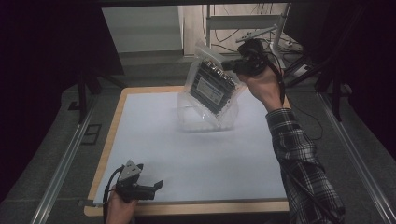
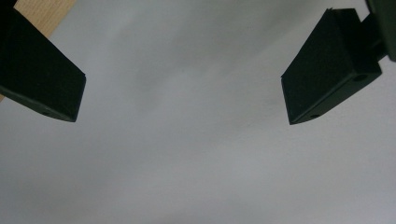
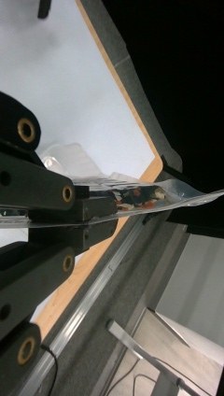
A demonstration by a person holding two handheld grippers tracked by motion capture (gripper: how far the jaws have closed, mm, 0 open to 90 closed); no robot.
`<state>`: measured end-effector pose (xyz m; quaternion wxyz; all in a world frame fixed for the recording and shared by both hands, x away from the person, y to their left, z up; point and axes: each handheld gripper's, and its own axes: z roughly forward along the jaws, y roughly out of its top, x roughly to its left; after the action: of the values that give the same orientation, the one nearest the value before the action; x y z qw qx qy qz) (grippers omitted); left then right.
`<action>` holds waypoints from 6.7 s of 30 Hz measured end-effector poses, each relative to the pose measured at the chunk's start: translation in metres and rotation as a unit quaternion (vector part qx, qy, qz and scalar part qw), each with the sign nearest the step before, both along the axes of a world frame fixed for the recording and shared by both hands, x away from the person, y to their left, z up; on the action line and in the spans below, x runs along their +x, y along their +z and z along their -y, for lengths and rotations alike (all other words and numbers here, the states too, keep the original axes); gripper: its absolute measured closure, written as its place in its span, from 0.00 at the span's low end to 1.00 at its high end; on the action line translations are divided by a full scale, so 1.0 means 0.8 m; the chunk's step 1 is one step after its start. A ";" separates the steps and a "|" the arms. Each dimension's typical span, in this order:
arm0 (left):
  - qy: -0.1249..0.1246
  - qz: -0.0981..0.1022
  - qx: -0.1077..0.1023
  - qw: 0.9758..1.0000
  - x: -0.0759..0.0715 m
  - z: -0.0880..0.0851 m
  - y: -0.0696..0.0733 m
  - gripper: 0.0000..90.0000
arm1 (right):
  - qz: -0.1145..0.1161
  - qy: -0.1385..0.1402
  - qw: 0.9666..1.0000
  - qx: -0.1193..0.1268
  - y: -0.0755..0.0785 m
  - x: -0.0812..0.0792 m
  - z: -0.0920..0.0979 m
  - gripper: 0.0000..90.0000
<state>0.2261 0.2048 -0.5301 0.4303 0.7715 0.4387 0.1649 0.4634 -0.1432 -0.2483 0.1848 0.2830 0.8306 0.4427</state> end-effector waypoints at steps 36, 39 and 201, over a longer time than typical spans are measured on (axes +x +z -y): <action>-0.006 -0.002 -0.006 1.000 0.000 0.000 -0.001 0.00 | 0.005 0.002 0.999 -0.046 -0.051 0.058 -0.053 0.99; -0.006 -0.002 -0.005 1.000 0.000 0.000 -0.001 0.00 | 0.000 0.001 0.999 -0.051 -0.057 0.059 -0.059 0.99; -0.025 0.021 0.001 0.999 -0.010 0.009 0.008 0.00 | 0.004 0.038 0.999 0.018 -0.131 -0.102 0.029 0.00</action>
<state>0.2184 0.1974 -0.5236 0.4425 0.7789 0.4100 0.1713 0.3816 -0.1663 -0.3530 0.1663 0.2529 0.8316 0.4656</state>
